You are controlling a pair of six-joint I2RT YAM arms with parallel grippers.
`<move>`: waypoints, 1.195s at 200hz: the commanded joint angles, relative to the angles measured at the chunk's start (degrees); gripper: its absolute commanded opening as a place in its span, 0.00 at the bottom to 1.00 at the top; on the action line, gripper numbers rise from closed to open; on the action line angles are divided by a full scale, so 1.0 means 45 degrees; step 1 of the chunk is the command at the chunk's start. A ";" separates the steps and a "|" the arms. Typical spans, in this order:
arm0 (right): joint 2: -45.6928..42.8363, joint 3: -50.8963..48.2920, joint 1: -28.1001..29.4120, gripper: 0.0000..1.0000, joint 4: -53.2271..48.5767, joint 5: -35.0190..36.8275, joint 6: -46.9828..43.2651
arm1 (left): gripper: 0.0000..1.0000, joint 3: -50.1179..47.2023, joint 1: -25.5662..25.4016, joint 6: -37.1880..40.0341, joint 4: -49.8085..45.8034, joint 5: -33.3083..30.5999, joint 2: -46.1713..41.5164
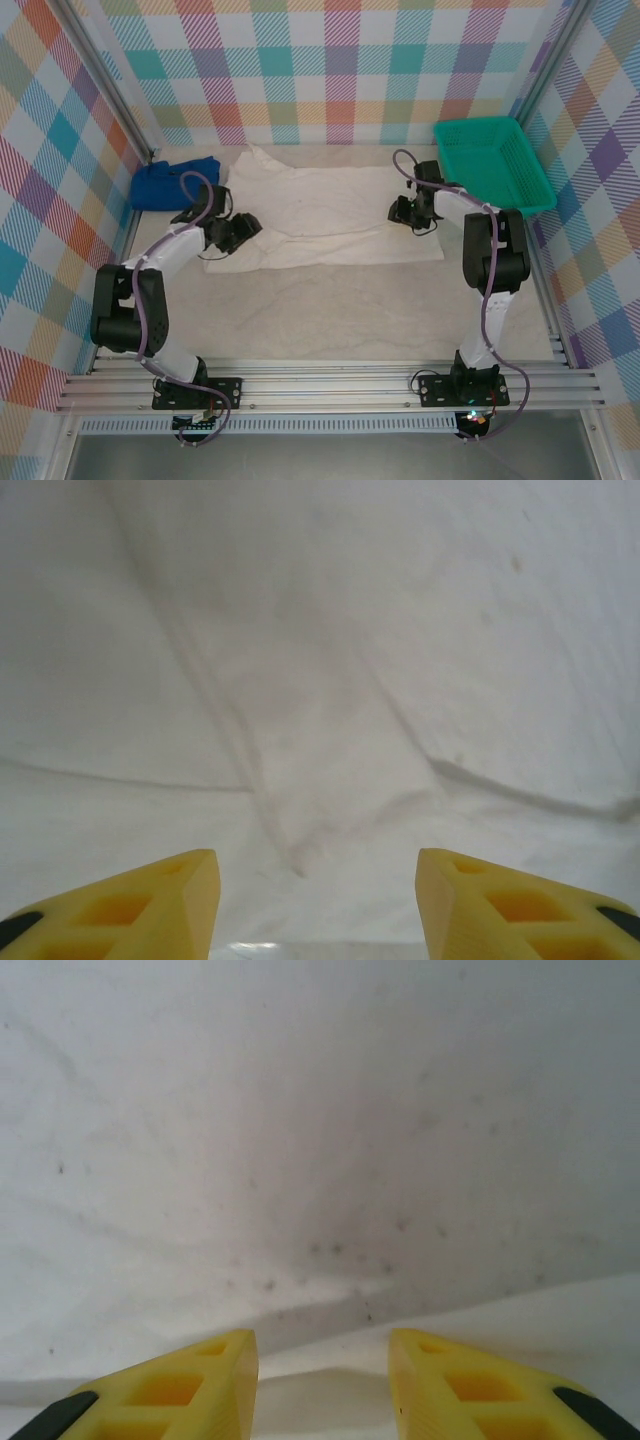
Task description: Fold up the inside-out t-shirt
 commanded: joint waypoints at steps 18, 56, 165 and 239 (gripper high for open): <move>-0.0371 -0.0358 -0.0059 0.39 0.0115 0.0259 -0.0198 | 0.55 0.0729 -0.0983 -0.0158 0.0316 0.0366 0.1286; -0.0669 -0.0570 -0.0080 0.40 0.0172 0.0347 -0.0268 | 0.54 0.1109 -0.1166 0.0104 0.0166 0.0069 0.2089; -0.0799 -0.0670 -0.0099 0.41 0.0082 0.0403 -0.0326 | 0.44 0.1801 -0.1796 0.1653 -0.1546 -0.3008 0.2018; -0.0759 -0.0844 -0.0117 0.41 0.0127 0.0386 -0.0345 | 0.36 0.2208 -0.2616 0.2202 -0.2084 -0.3429 0.3141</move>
